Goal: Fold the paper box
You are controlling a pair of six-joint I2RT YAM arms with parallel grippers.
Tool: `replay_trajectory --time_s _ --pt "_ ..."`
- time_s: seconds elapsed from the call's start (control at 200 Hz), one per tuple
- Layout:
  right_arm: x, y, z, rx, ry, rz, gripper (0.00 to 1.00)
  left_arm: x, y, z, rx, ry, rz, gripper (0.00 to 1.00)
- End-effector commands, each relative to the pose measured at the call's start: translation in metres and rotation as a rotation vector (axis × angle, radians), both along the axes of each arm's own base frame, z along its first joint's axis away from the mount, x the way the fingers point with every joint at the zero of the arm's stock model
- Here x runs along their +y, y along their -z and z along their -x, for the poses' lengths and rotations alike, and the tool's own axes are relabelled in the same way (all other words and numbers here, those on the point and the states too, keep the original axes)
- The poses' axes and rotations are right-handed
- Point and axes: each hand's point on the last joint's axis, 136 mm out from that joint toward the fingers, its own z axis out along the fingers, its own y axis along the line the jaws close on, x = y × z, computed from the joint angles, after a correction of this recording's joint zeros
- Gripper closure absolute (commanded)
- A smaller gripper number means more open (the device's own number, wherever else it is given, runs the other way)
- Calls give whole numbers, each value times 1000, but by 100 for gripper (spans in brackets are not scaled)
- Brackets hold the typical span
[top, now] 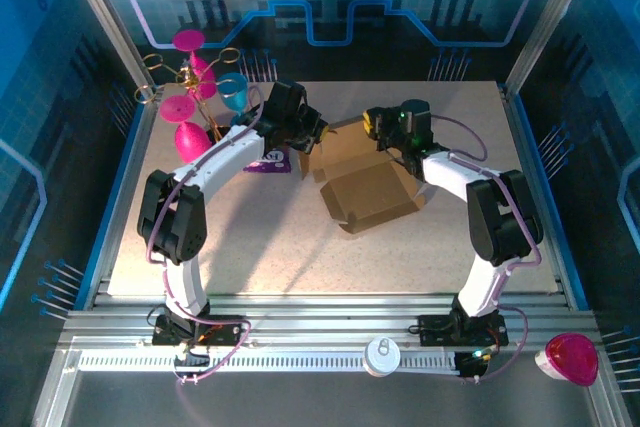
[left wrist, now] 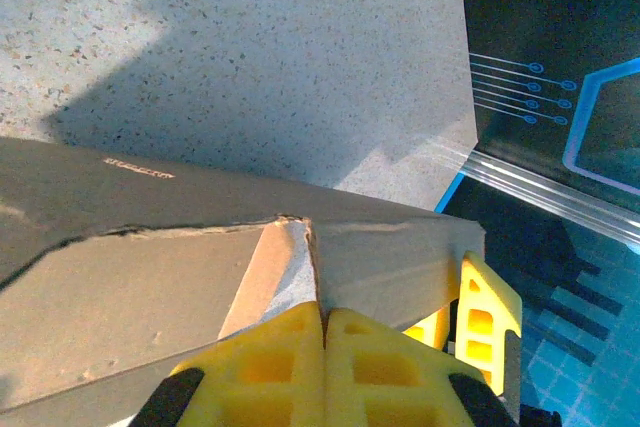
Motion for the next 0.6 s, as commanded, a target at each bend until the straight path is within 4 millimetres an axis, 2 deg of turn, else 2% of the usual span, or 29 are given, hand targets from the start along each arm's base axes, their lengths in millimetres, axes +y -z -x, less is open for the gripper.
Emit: replay_trajectory --time_s 0.0,0.295,0.46,0.505,0.595 --pt "6 2 0 -15 12 -3 85 0 -18 1 -38 25 10 100" --pt "5 10 4 24 3 16 84 0 -17 0 -37 33 7 100" --pt "10 11 5 33 -10 15 76 1 -16 -1 -37 31 6 100" --pt "12 11 6 35 -10 16 77 2 -16 -1 -36 29 6 100" --pt "11 11 7 38 -5 20 85 2 -15 -1 -35 31 6 100"
